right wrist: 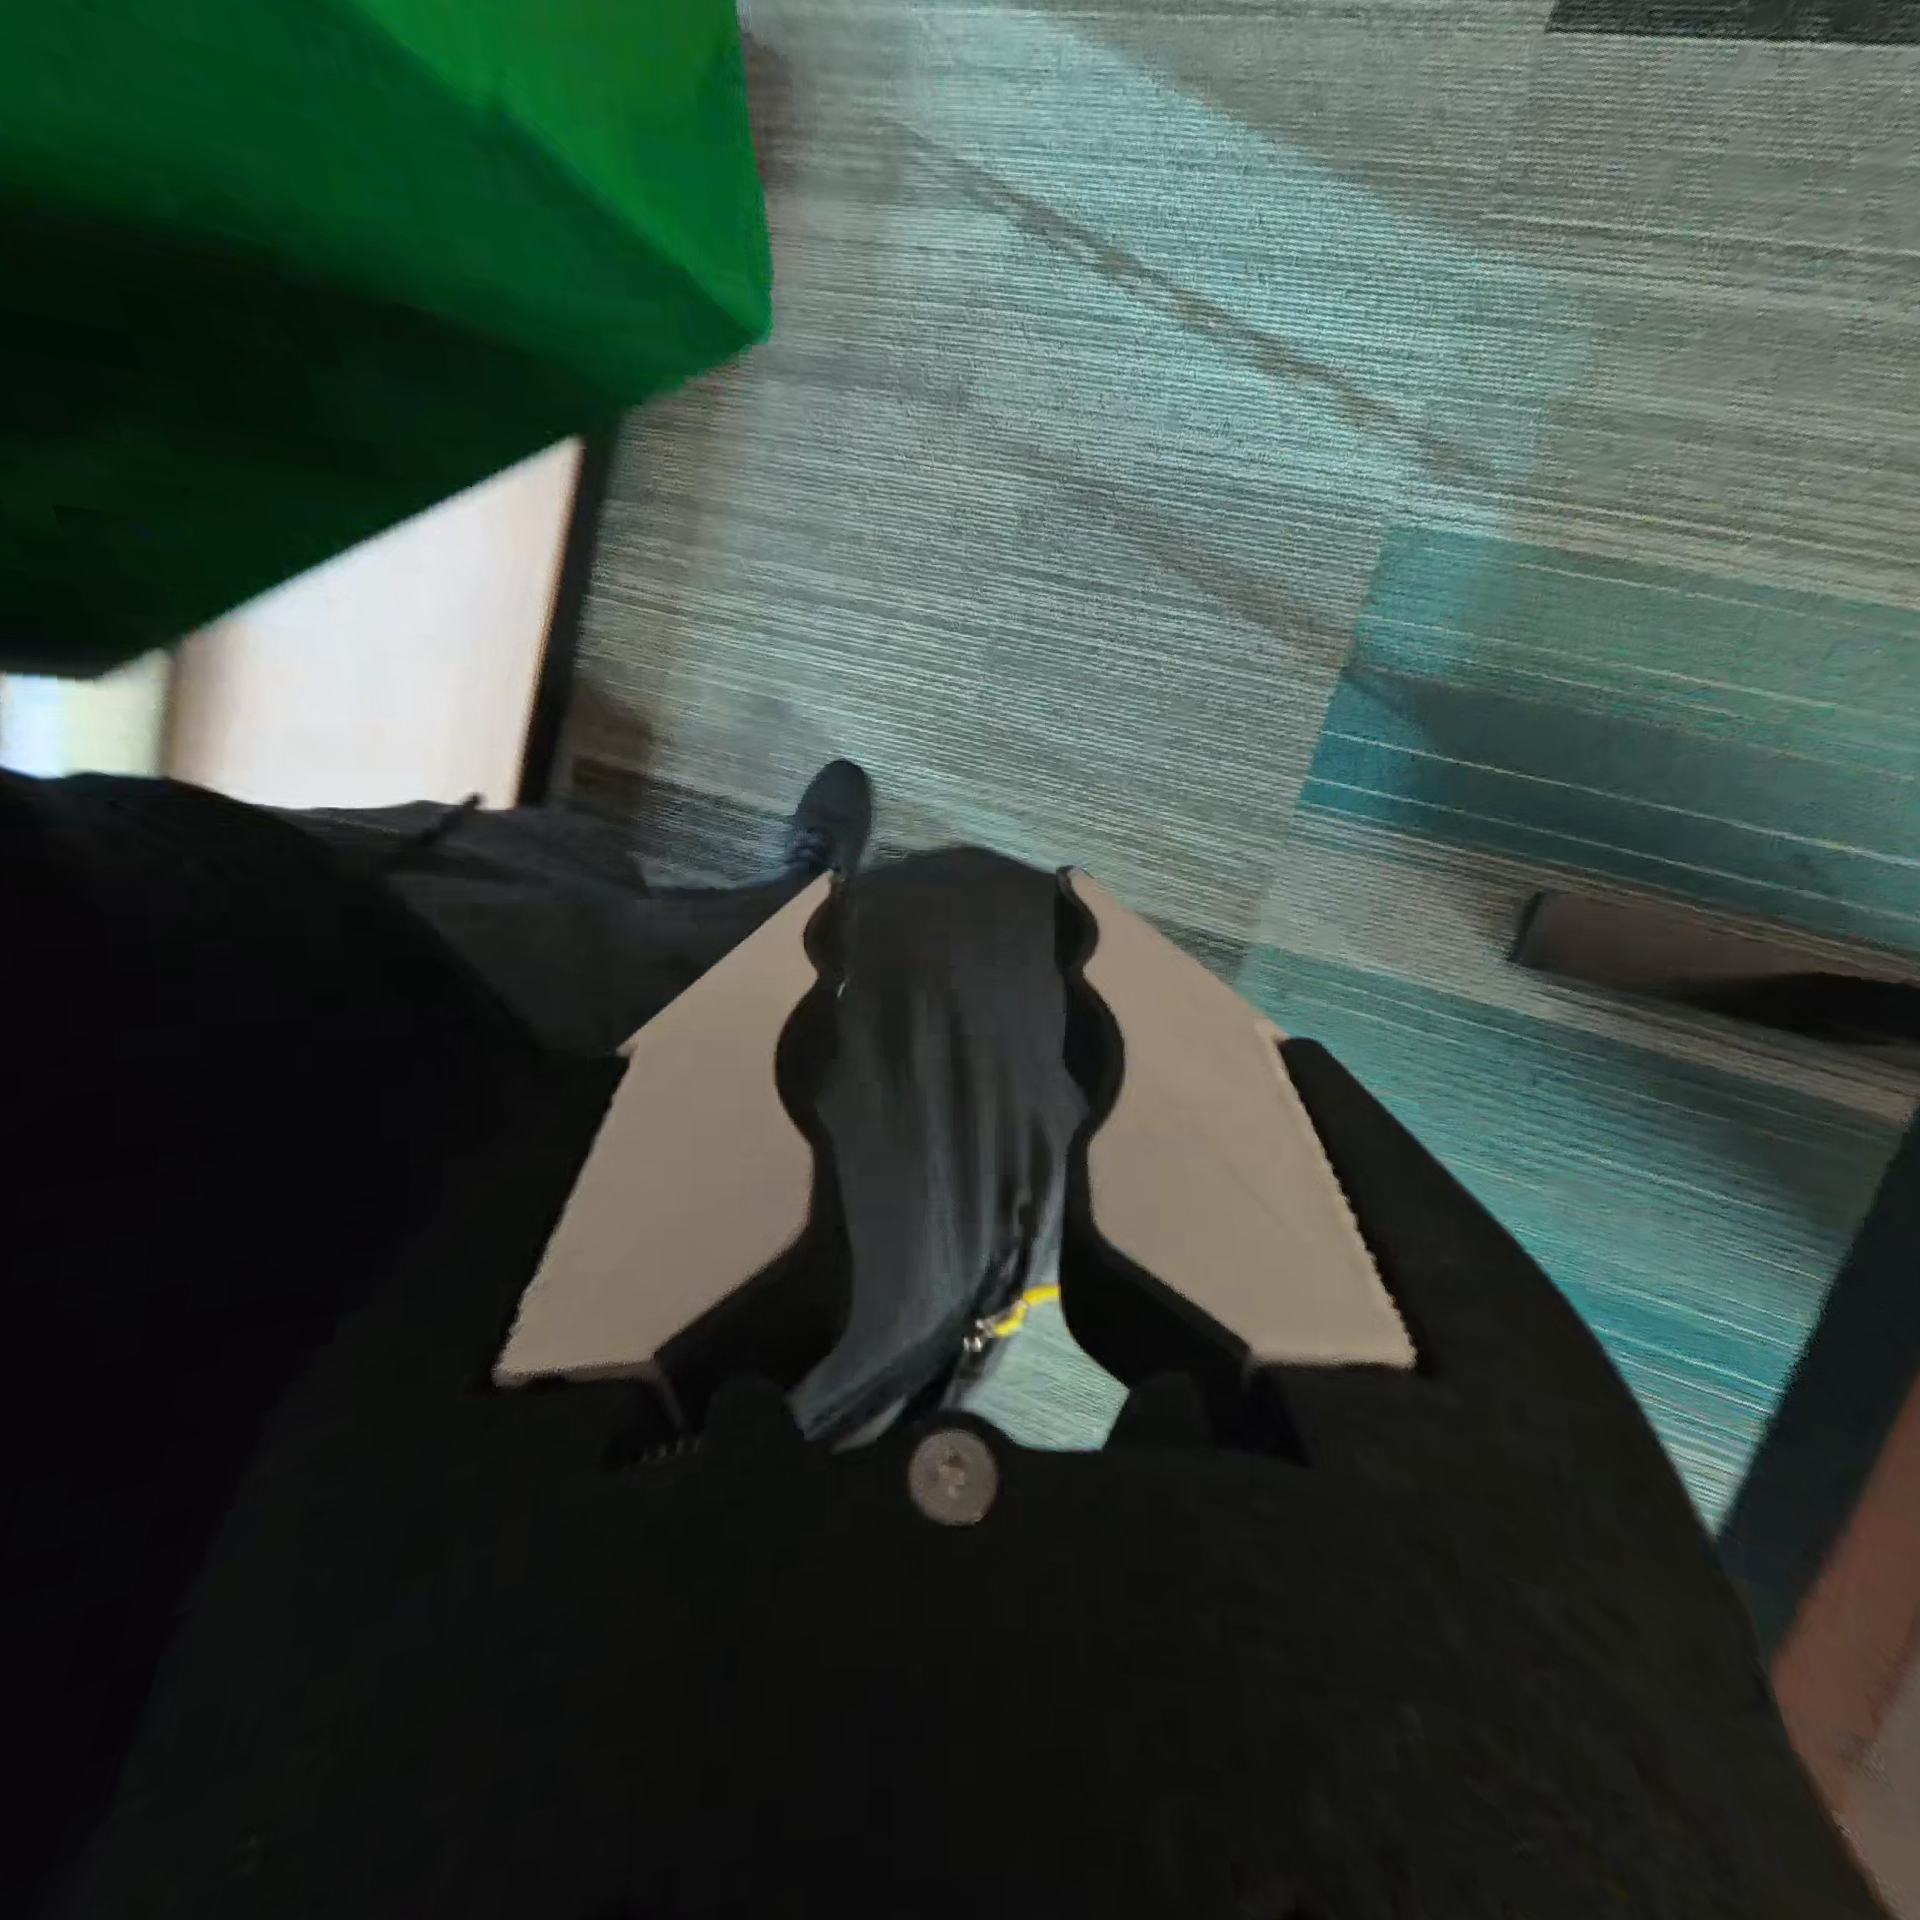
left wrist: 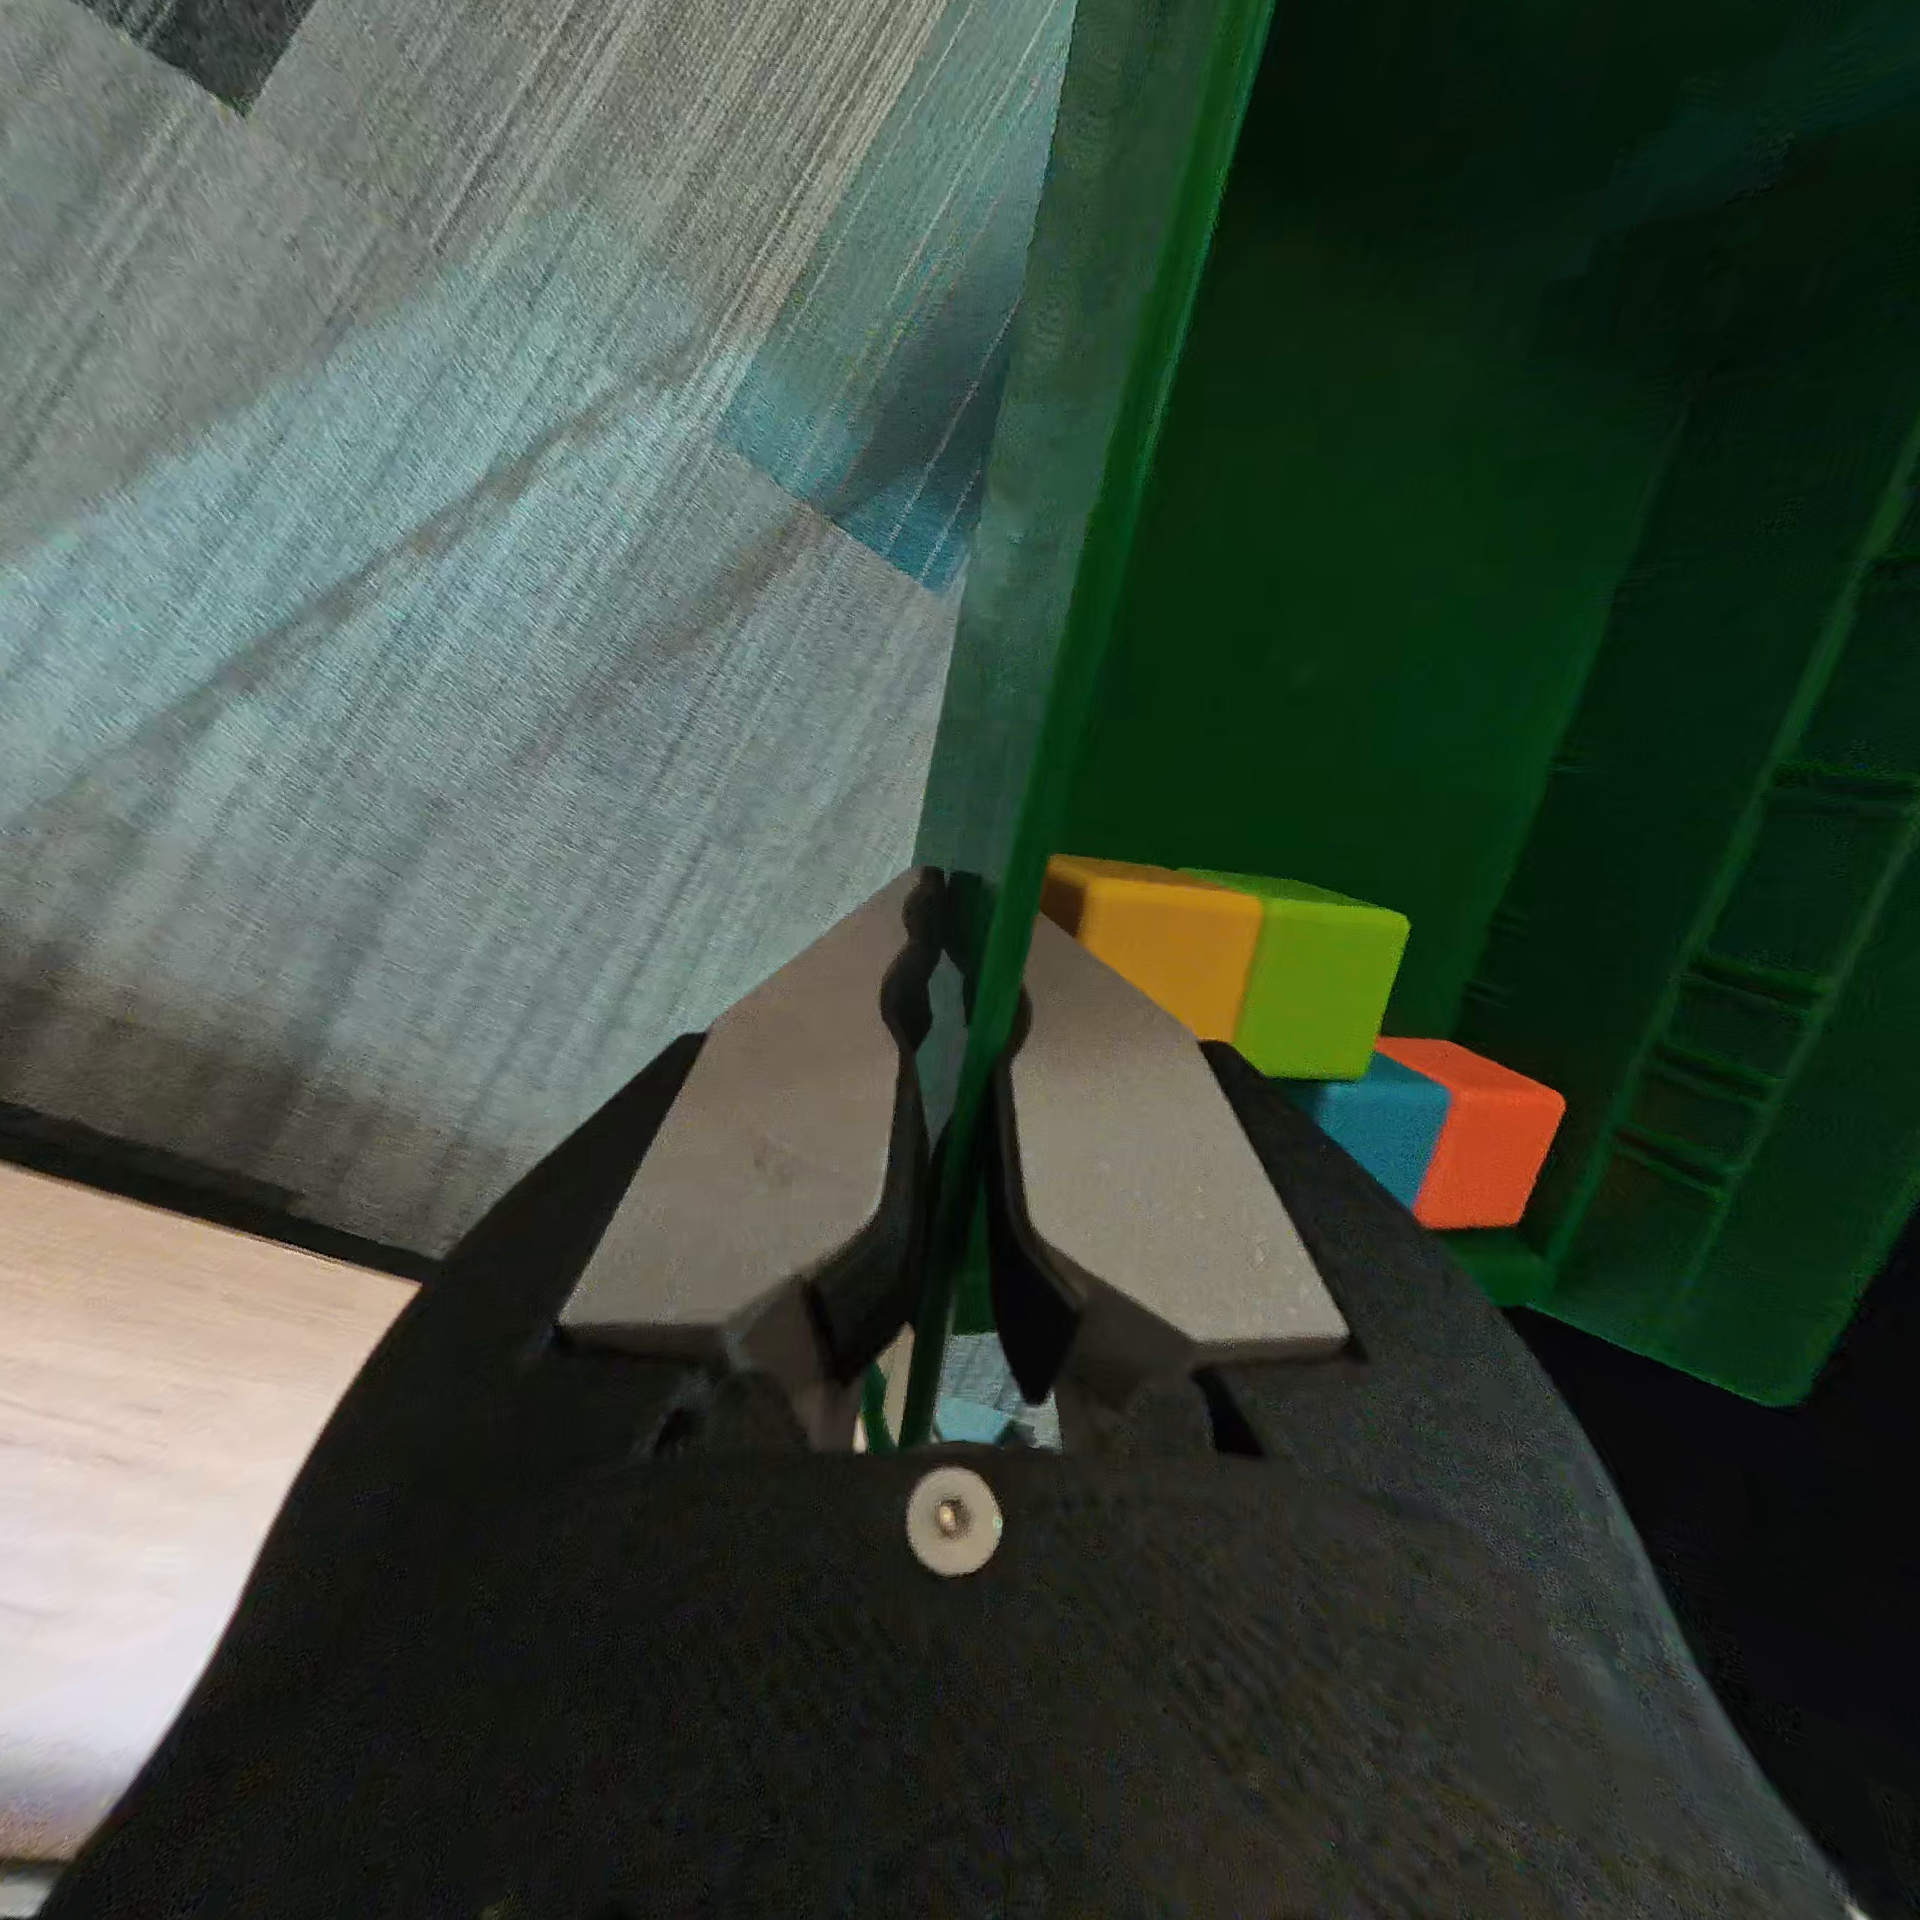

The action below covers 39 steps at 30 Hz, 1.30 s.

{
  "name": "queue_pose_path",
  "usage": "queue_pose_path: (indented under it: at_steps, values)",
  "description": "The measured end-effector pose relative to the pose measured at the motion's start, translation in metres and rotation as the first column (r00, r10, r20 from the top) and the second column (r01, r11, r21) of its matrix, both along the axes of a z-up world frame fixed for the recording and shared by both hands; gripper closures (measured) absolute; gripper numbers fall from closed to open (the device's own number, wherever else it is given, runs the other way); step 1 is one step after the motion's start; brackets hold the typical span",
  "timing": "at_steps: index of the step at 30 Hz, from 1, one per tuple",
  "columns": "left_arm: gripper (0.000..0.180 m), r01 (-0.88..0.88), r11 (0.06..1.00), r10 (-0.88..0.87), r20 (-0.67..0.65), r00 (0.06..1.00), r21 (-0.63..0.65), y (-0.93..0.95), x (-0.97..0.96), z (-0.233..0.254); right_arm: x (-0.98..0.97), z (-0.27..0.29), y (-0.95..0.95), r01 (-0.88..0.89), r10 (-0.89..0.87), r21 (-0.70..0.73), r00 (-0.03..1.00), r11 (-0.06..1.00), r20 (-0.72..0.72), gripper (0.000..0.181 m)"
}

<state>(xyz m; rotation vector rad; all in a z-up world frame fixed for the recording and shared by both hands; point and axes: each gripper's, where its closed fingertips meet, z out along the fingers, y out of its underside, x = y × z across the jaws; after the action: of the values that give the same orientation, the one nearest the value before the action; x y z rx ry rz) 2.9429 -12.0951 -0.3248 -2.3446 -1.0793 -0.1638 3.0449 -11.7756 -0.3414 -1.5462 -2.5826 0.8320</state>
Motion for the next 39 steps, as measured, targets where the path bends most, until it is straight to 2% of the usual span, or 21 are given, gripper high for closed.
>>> queue_pose_path:
  at_steps: [2, 7, 12, 14, 18, 21, 23, 27, 30, 34, 39]
  values:
    - [0.177, 0.041, 0.999, -0.041, 0.002, 0.999, -0.017, 0.010, -0.066, 0.000, -0.049, -0.003, -0.001, 0.029, -0.029, -0.015, 0.999, 0.999, -0.015, 0.143]
    - [0.177, 0.138, 0.986, -0.138, 0.010, 0.990, -0.098, 0.056, -0.222, -0.014, -0.200, -0.023, 0.009, 0.124, -0.133, -0.156, 0.990, 0.980, -0.052, 0.144]
    - [0.177, 0.201, 0.957, -0.197, 0.040, 0.980, -0.208, 0.127, -0.376, -0.007, -0.369, -0.043, 0.058, 0.114, -0.134, -0.214, 0.988, 0.970, -0.082, 0.147]
    - [0.177, 0.232, 0.945, -0.227, 0.045, 0.973, -0.230, 0.167, -0.437, 0.005, -0.438, -0.026, 0.095, 0.124, -0.146, -0.232, 0.986, 0.965, -0.078, 0.145]
    - [0.177, 0.290, 0.936, -0.297, -0.006, 0.955, -0.199, 0.266, -0.563, 0.034, -0.576, 0.045, 0.212, 0.175, -0.213, -0.183, 0.953, 0.967, -0.217, 0.145]
    - [0.177, 0.349, 0.923, -0.360, -0.041, 0.932, -0.163, 0.346, -0.649, 0.033, -0.658, 0.079, 0.313, 0.290, -0.327, -0.163, 0.898, 0.943, -0.295, 0.145]
    - [0.177, 0.384, 0.912, -0.393, -0.039, 0.919, -0.143, 0.398, -0.700, 0.019, -0.697, 0.078, 0.372, 0.391, -0.427, -0.177, 0.858, 0.903, -0.287, 0.145]
    - [0.177, 0.483, 0.871, -0.486, -0.014, 0.874, -0.093, 0.505, -0.800, -0.016, -0.746, 0.042, 0.449, 0.556, -0.597, -0.234, 0.782, 0.798, -0.179, 0.145]
    - [0.176, 0.533, 0.845, -0.534, -0.025, 0.845, -0.035, 0.600, -0.893, -0.030, -0.764, 0.004, 0.495, 0.650, -0.672, -0.187, 0.735, 0.737, -0.094, 0.148]
    - [0.177, 0.640, 0.769, -0.640, 0.002, 0.769, -0.010, 0.731, -0.996, -0.023, -0.788, -0.009, 0.566, 0.773, -0.780, -0.123, 0.626, 0.622, -0.013, 0.149]
    - [0.176, 0.783, 0.619, -0.784, 0.009, 0.620, -0.058, 0.889, -1.076, -0.011, -0.845, 0.005, 0.683, 0.873, -0.883, -0.137, 0.465, 0.469, -0.060, 0.149]
